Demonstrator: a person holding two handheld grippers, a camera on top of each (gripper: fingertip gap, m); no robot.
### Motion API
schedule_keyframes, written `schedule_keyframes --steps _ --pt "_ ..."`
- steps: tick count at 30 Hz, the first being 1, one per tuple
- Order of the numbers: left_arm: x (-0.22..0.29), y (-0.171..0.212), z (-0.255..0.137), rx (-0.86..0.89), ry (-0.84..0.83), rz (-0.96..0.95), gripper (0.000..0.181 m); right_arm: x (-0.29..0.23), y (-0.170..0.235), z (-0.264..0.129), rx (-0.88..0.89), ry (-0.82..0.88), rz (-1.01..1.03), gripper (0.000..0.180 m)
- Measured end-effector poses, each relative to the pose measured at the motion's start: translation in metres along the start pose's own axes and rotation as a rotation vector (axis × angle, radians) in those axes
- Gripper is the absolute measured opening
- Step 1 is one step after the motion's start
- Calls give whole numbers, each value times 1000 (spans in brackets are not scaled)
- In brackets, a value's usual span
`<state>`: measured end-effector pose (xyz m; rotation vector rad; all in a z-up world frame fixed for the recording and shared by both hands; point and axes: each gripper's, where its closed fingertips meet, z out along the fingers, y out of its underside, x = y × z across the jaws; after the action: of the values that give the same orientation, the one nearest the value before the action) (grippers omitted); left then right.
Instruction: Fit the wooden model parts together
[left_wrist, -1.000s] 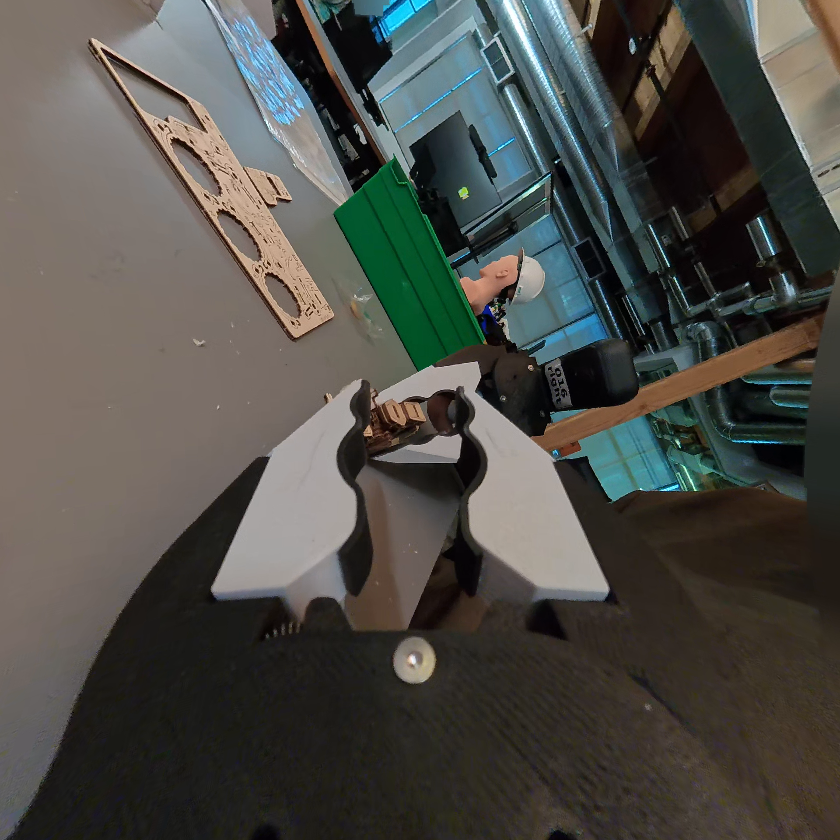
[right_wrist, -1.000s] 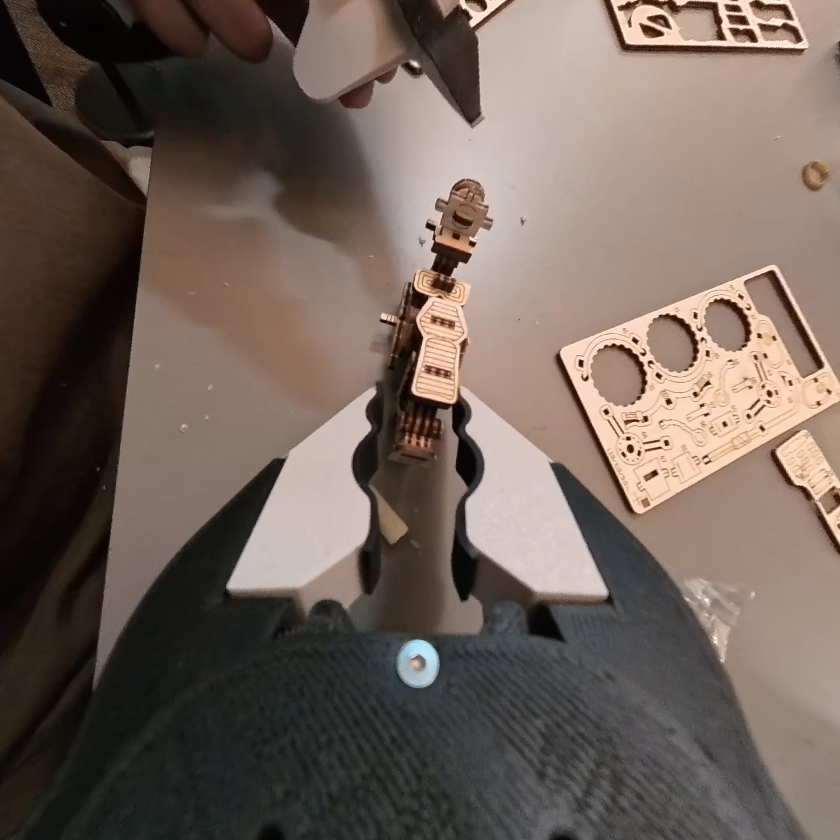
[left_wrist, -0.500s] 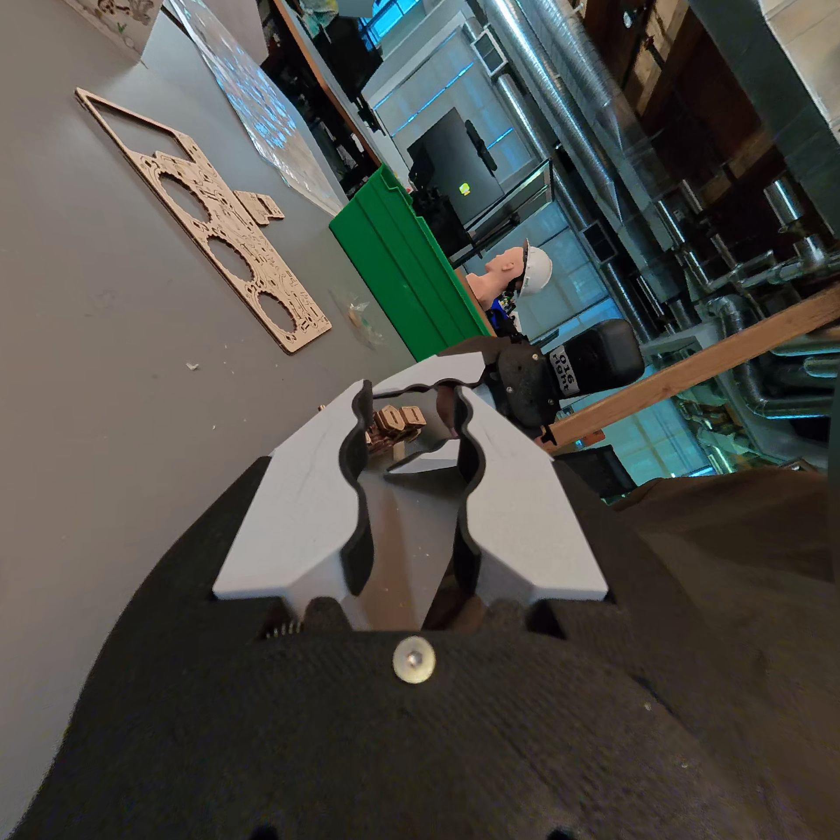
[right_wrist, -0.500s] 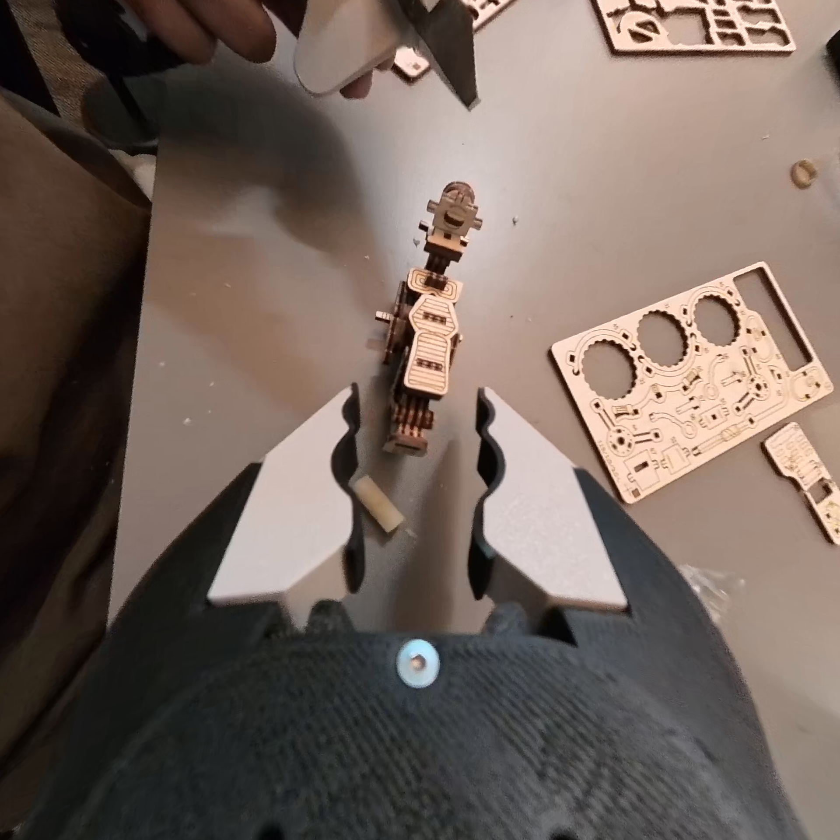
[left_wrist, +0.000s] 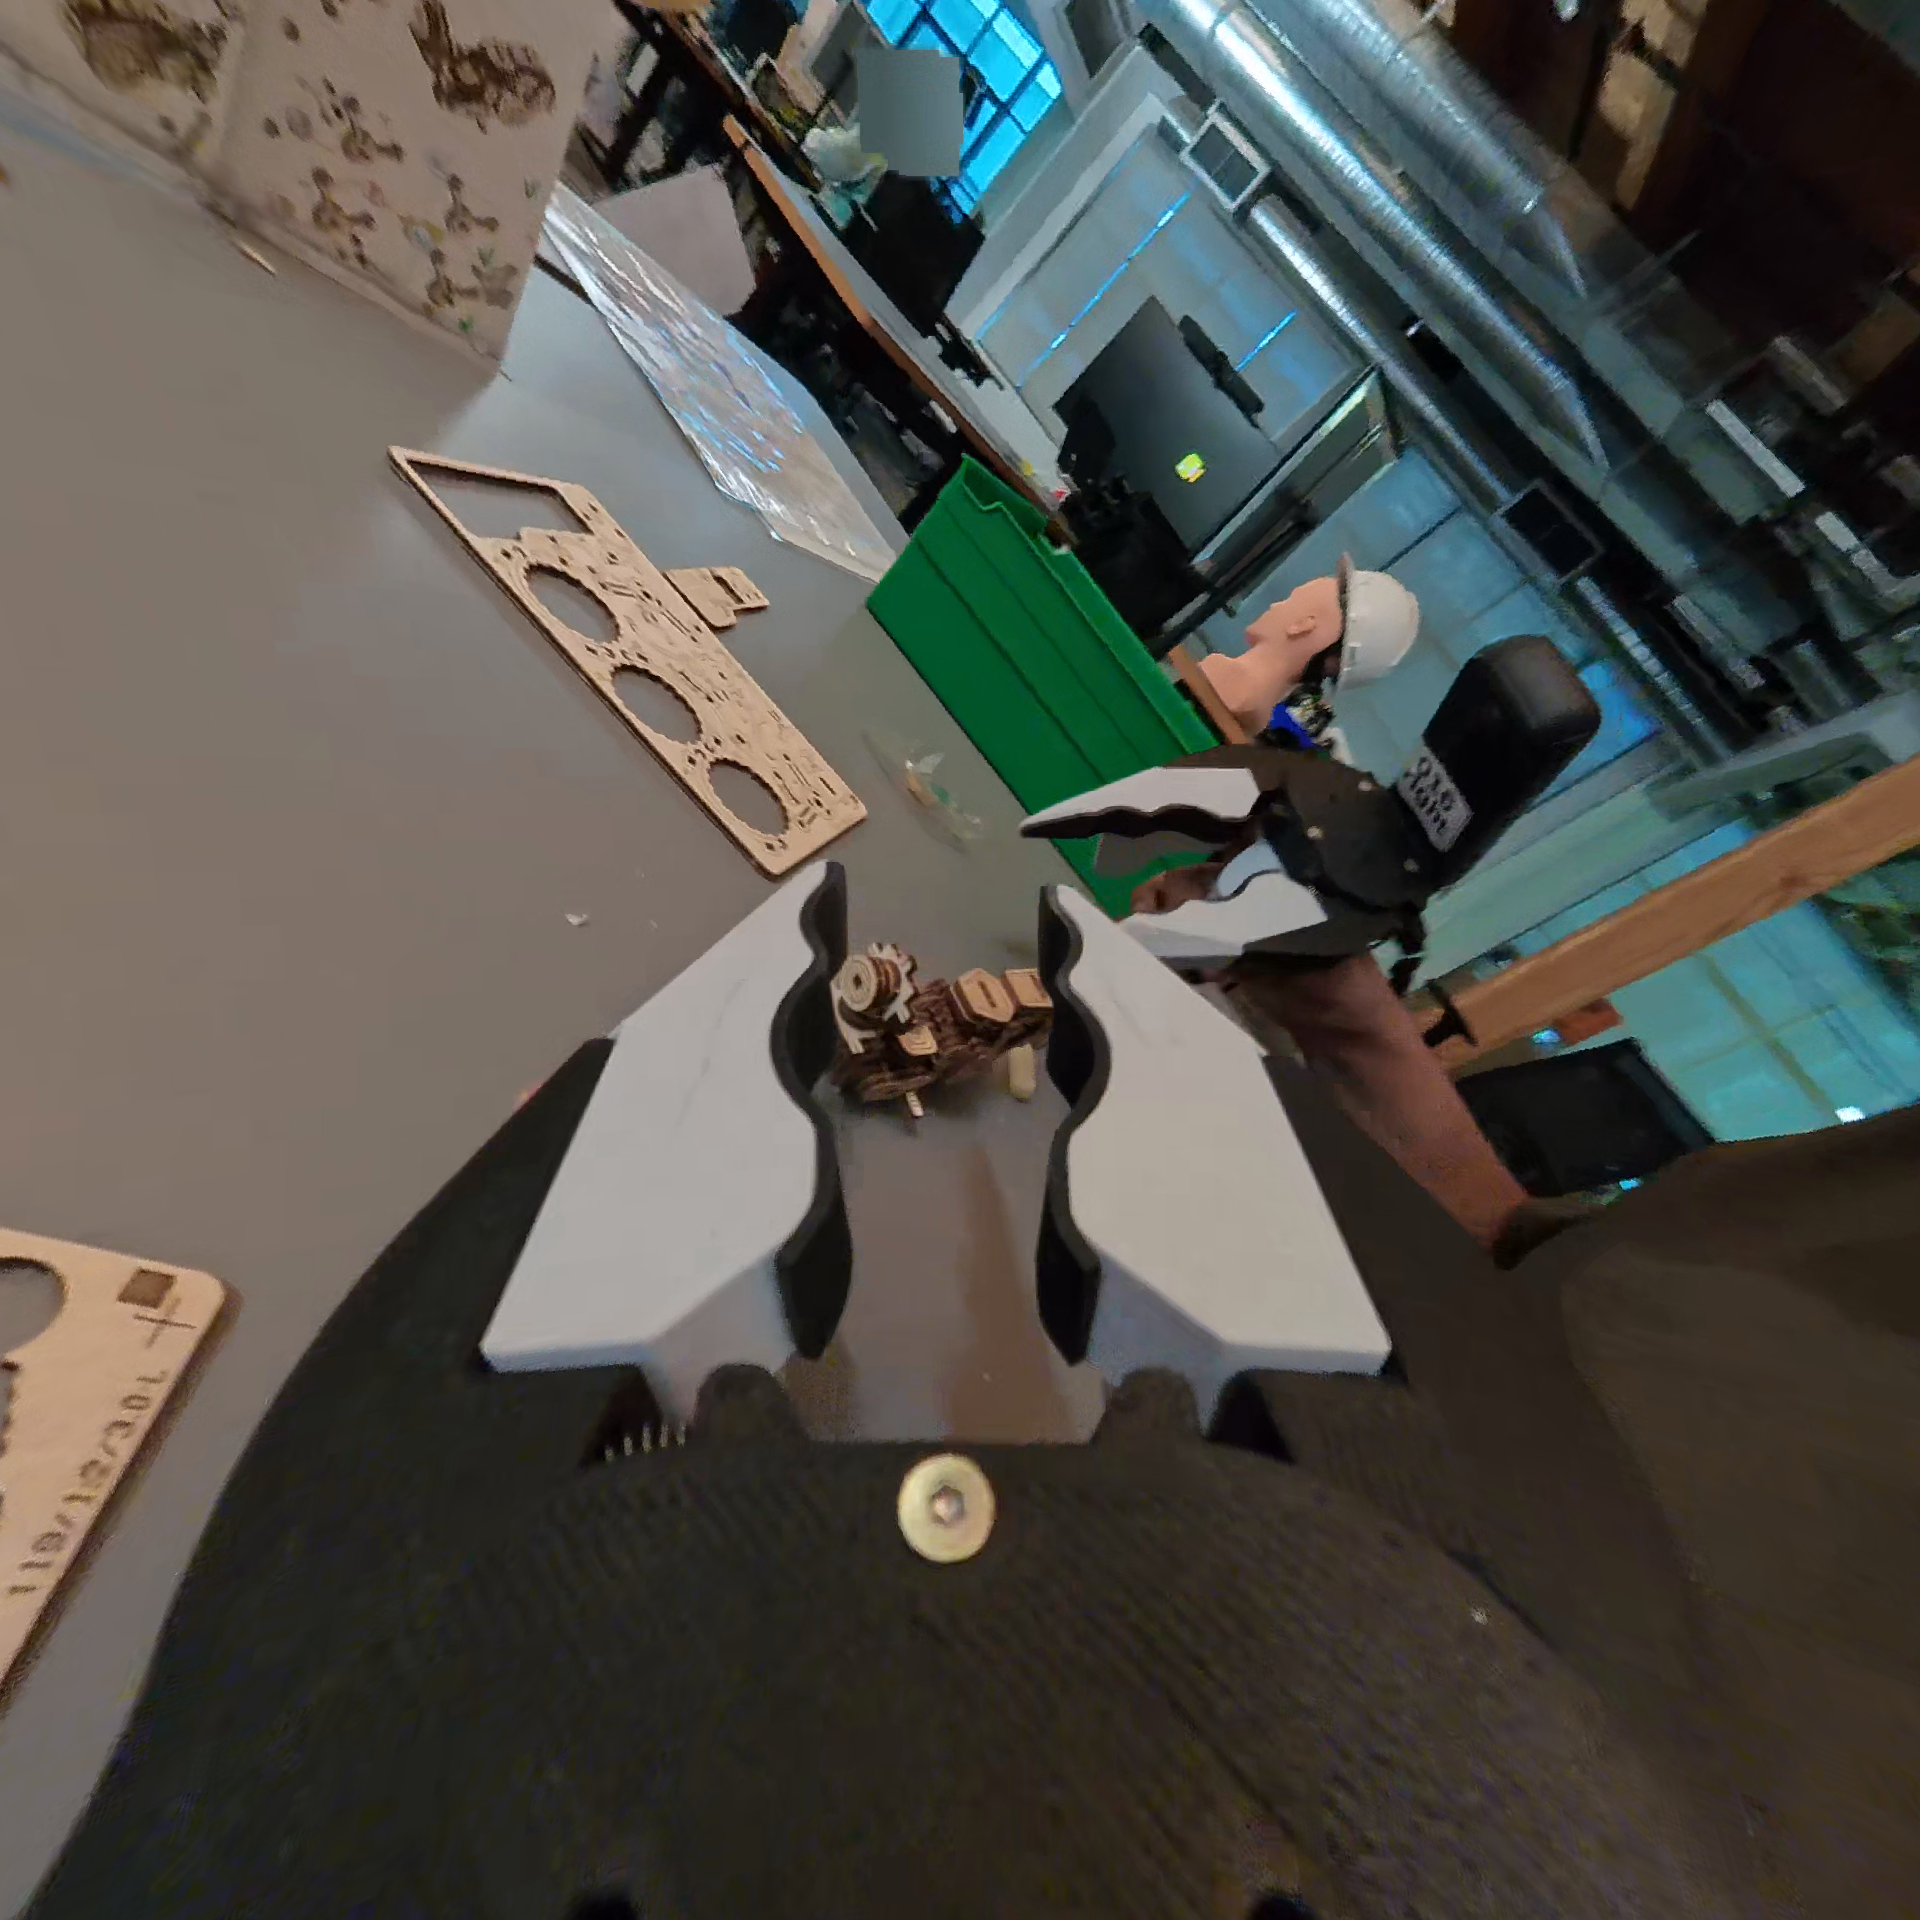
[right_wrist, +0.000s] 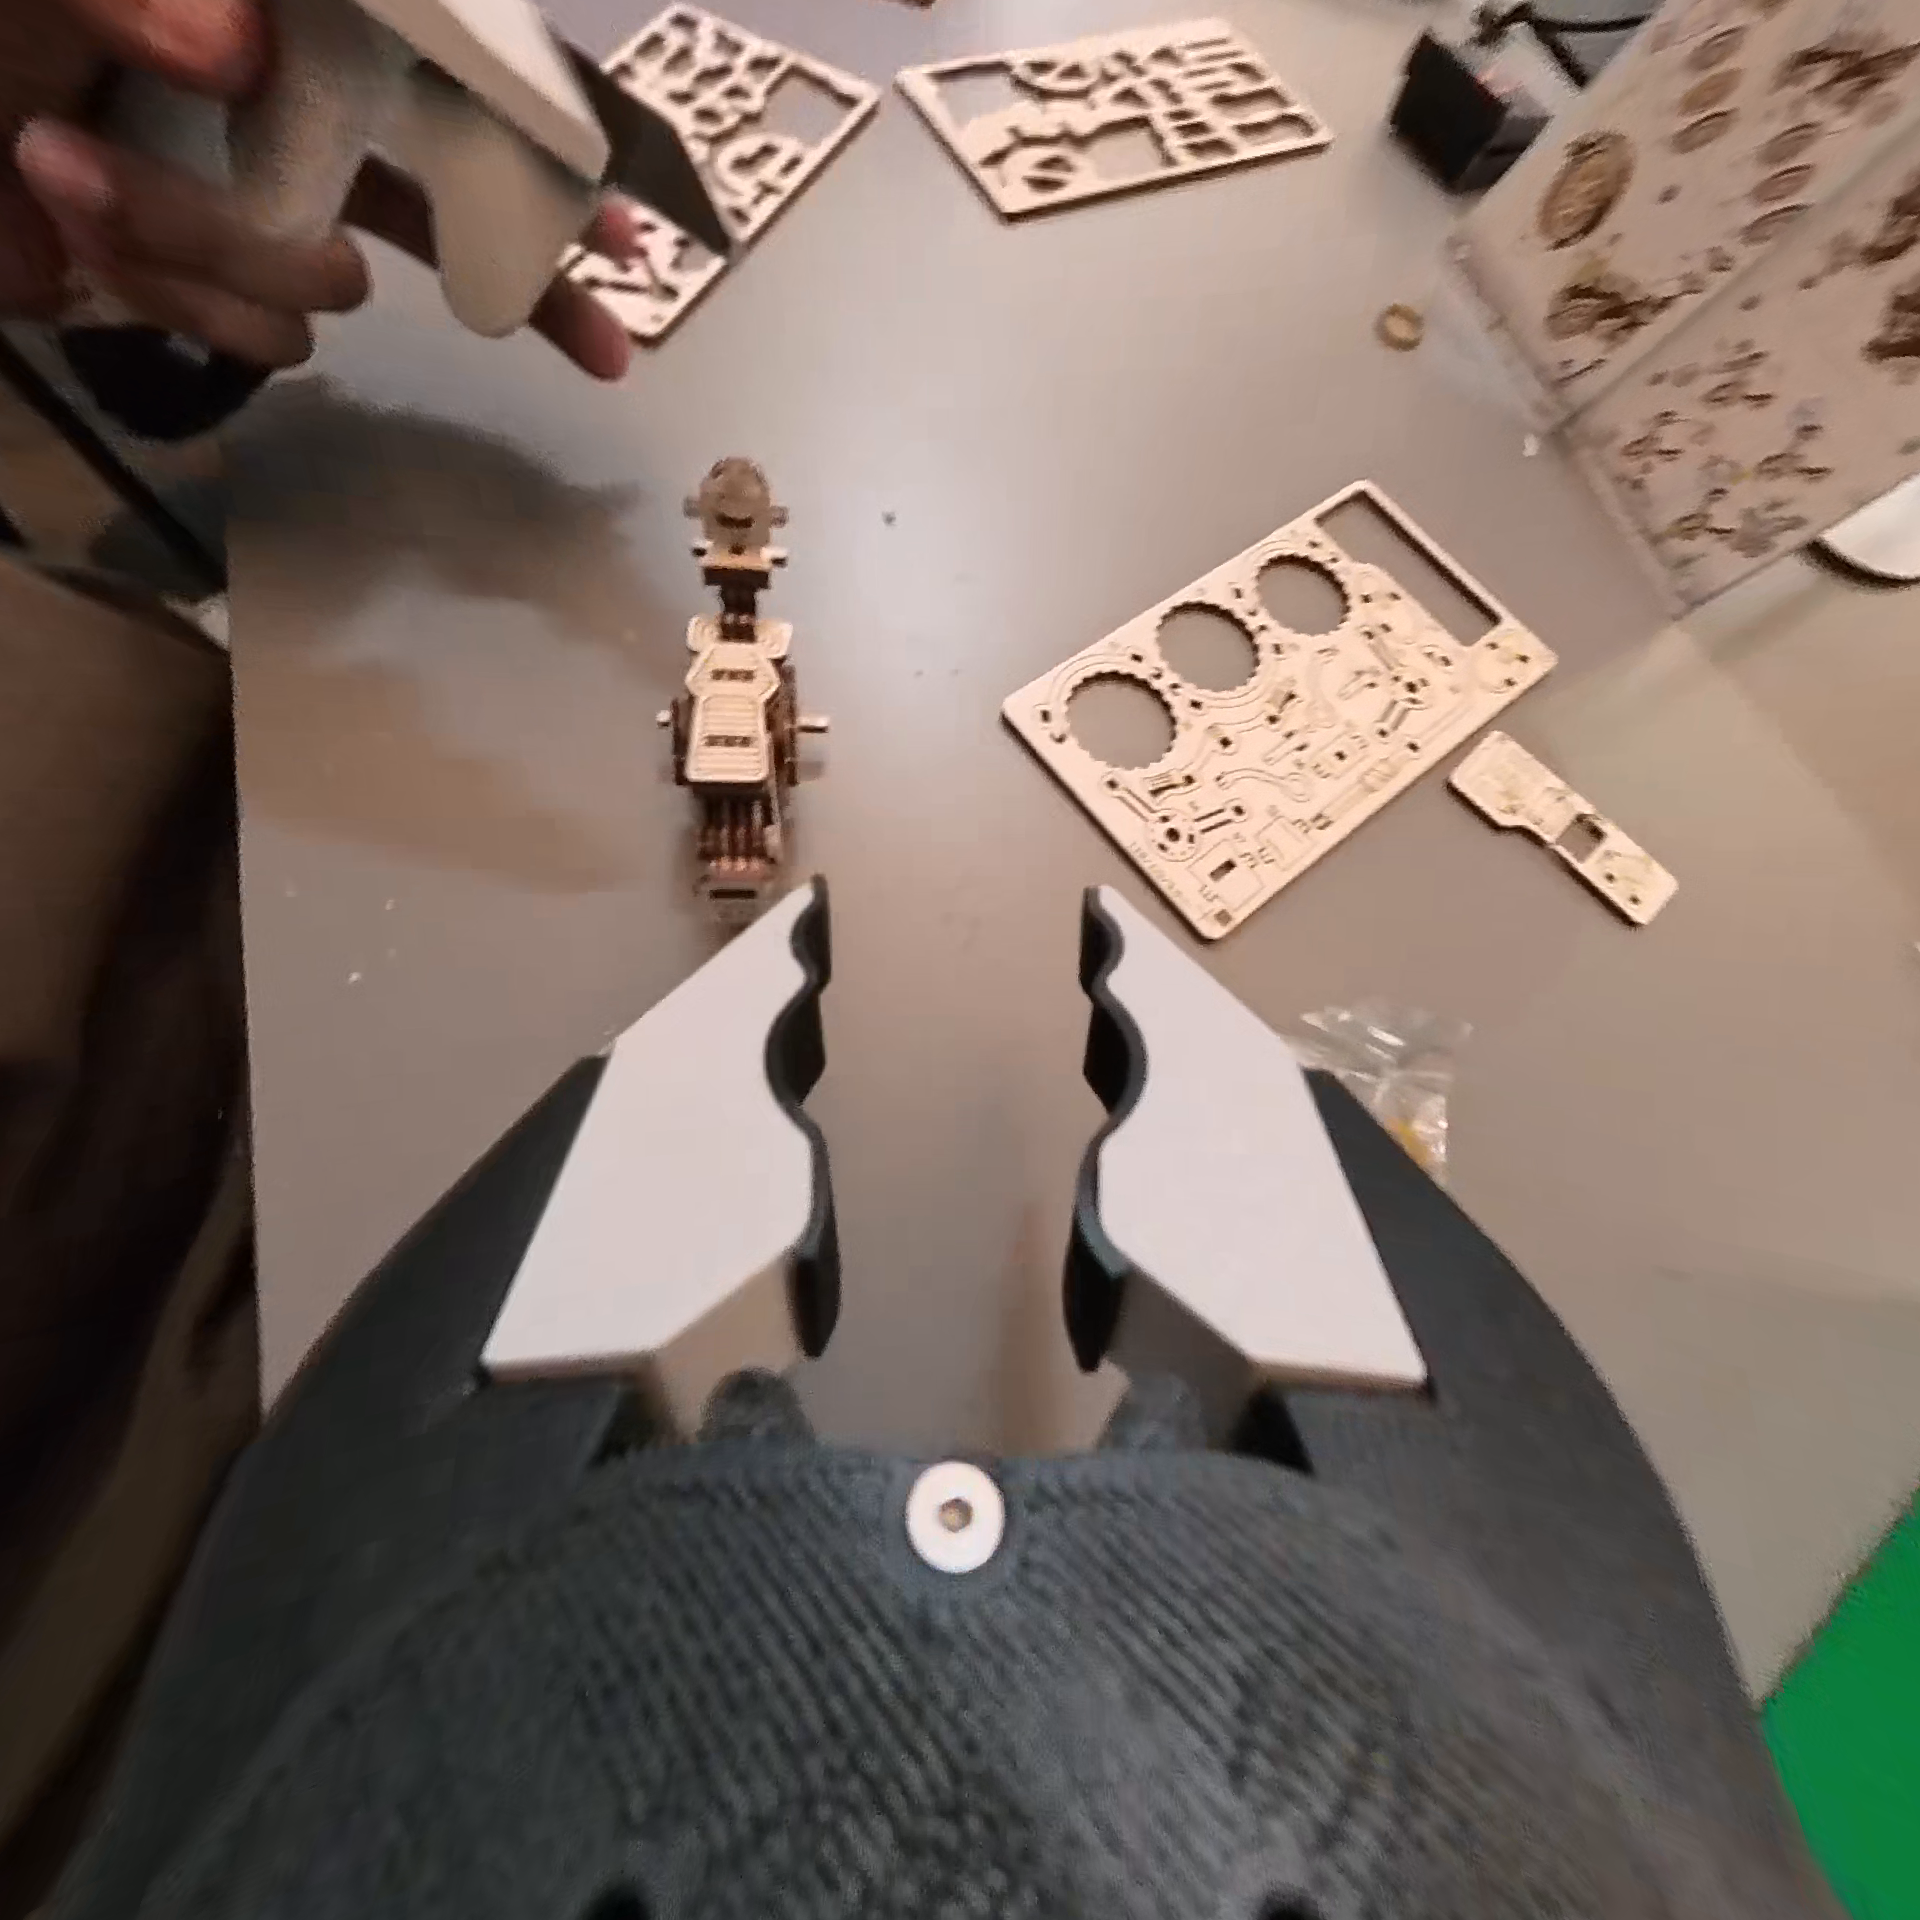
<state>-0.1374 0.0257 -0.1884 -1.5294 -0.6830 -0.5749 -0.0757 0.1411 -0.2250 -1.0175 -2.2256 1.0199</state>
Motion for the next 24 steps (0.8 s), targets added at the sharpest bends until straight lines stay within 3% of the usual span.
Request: schedule_keyframes --steps 2,4,6,8,14,18,22,24 --pt "1 -2 -1 1 -37 87 27 10 0 1 7 55 26 43" --pt "7 -11 -7 56 -63 199 0 18 2 2 -1 110 36 45" --pt "5 -28 -18 165 -165 309 0 28 9 4 -43 179 30 57" --pt "5 -33 -21 184 -204 387 0 37 23 7 -131 260 -14 55" --pt "-4 -33 -21 183 -210 300 0 48 13 4 -67 359 14 44" --pt "-4 -29 -17 174 -183 261 0 56 14 1 -46 404 43 30" --pt "0 -30 -18 200 -170 269 0 68 11 -6 -9 495 50 3" --pt "0 -29 -17 189 -171 279 0 74 6 -12 32 557 48 0"
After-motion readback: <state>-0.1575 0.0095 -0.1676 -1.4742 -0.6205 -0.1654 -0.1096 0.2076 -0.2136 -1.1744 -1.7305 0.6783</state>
